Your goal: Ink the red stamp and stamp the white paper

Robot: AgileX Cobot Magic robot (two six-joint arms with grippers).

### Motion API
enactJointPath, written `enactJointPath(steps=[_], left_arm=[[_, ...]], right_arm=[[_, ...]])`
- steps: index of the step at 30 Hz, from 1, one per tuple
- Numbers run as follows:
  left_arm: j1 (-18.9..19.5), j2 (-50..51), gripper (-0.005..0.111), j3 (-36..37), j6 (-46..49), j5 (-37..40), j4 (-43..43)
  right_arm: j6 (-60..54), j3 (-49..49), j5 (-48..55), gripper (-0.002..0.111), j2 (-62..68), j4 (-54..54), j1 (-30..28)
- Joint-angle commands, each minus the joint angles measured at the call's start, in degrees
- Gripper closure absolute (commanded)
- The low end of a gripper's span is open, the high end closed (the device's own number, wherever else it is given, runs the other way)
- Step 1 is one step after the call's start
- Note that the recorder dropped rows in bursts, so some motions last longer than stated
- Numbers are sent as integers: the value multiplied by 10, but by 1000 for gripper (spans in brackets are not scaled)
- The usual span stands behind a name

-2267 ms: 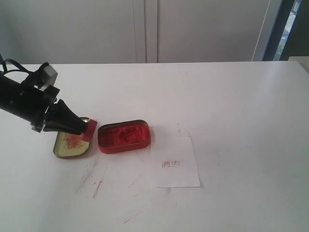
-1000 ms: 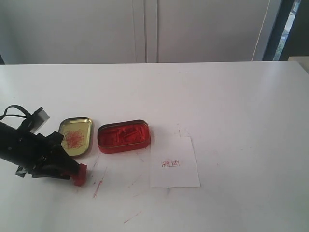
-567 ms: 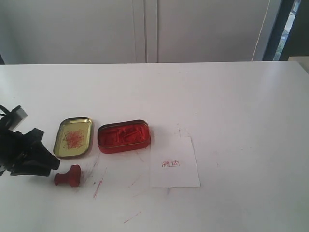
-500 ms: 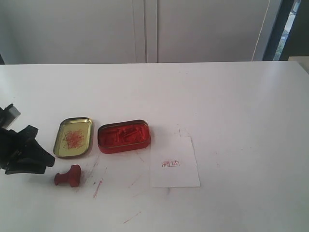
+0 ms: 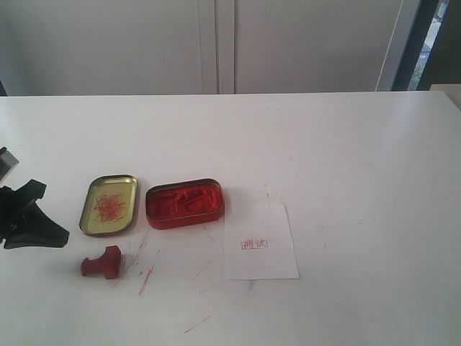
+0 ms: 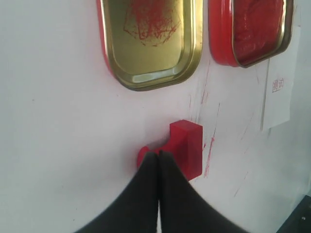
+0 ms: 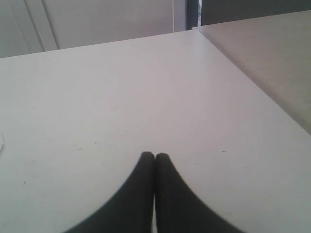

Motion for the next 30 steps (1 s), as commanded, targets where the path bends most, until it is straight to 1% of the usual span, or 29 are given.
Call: enactJointPath(steps=[1, 9, 12, 15, 19, 24, 30], left_arm=[[1, -11, 107, -1, 7, 8, -7], [1, -12, 107, -1, 5, 10, -7], [-6, -25, 107, -1, 4, 8, -7], [-27, -48, 107, -1, 4, -5, 6], [-60, -88, 107, 1, -19, -36, 45], [-108, -145, 107, 2, -89, -86, 139], [-168, -207, 107, 2, -236, -156, 314]], right_arm=[[0, 3, -9, 108, -3, -5, -2], [0, 3, -9, 108, -3, -5, -2], [0, 3, -9, 108, -3, -5, -2], [0, 3, -9, 108, -3, -5, -2], [0, 3, -9, 108, -3, -5, -2], [0, 3, -9, 108, -3, -5, -2], [0, 3, -9, 108, -3, -5, -2]])
